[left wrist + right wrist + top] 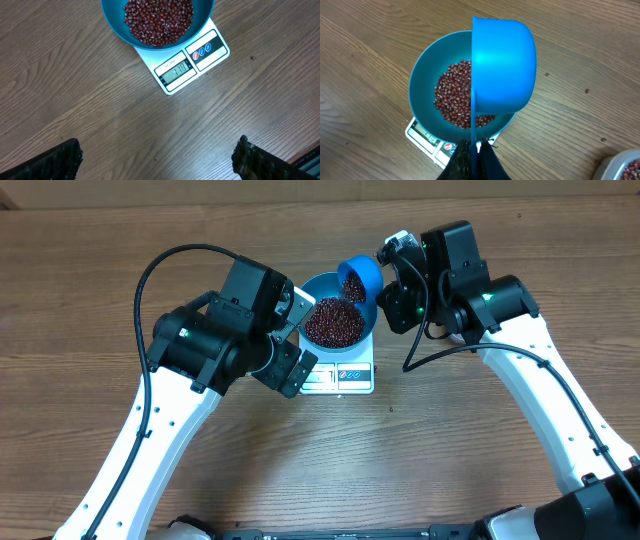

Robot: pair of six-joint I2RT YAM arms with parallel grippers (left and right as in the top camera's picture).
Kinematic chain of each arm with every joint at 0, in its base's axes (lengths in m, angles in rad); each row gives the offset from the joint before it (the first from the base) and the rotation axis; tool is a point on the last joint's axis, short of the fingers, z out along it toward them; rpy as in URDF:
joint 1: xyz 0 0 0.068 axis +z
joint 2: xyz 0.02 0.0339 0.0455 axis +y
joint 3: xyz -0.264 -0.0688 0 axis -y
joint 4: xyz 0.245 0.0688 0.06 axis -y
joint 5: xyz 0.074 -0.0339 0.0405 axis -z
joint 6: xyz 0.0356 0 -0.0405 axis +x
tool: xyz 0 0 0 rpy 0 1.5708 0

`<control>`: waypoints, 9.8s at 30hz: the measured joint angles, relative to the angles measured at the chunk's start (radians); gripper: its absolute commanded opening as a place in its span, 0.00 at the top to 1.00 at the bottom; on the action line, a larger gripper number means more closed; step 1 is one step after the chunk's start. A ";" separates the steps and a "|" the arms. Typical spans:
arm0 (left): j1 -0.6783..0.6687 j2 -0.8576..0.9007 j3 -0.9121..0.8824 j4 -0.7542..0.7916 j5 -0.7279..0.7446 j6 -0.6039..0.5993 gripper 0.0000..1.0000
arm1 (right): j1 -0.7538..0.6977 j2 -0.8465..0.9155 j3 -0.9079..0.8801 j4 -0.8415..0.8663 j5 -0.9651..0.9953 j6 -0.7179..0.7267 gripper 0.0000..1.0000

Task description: Scoop item into bowl and weigh 150g on scale

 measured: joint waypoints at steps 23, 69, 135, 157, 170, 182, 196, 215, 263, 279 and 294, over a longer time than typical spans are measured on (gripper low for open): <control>0.000 0.000 0.000 0.000 0.000 0.000 0.00 | 0.001 0.000 0.000 -0.006 -0.019 -0.033 0.96; 0.000 0.000 0.000 0.000 0.000 0.000 0.00 | 0.046 0.000 0.000 -0.015 0.002 0.019 0.96; 0.000 0.000 0.000 0.000 0.000 0.000 0.00 | 0.052 0.000 0.000 -0.031 0.110 0.153 0.96; 0.000 0.000 0.000 0.000 0.000 0.000 0.00 | 0.053 0.000 0.000 -0.049 0.024 0.056 0.96; 0.000 0.000 0.000 0.000 0.000 0.000 0.00 | 0.053 0.000 0.000 -0.050 0.032 0.061 0.96; 0.000 0.000 0.000 0.000 0.000 0.000 0.01 | 0.053 0.000 0.000 -0.046 0.037 0.120 0.96; 0.000 0.000 0.000 0.000 0.000 0.000 0.01 | 0.053 0.000 0.000 -0.062 0.040 0.106 0.96; 0.000 0.000 0.000 0.000 0.000 0.000 0.00 | 0.053 0.000 0.000 -0.060 0.062 0.125 0.96; 0.000 0.000 0.000 0.000 0.000 0.000 0.00 | 0.054 0.000 0.000 -0.064 0.065 0.126 0.96; 0.000 0.000 0.000 0.000 0.000 0.000 0.01 | 0.066 0.000 0.000 -0.068 0.039 0.076 0.96; 0.000 0.000 0.000 0.000 0.000 0.000 0.00 | 0.074 0.000 0.000 -0.055 0.058 0.080 0.96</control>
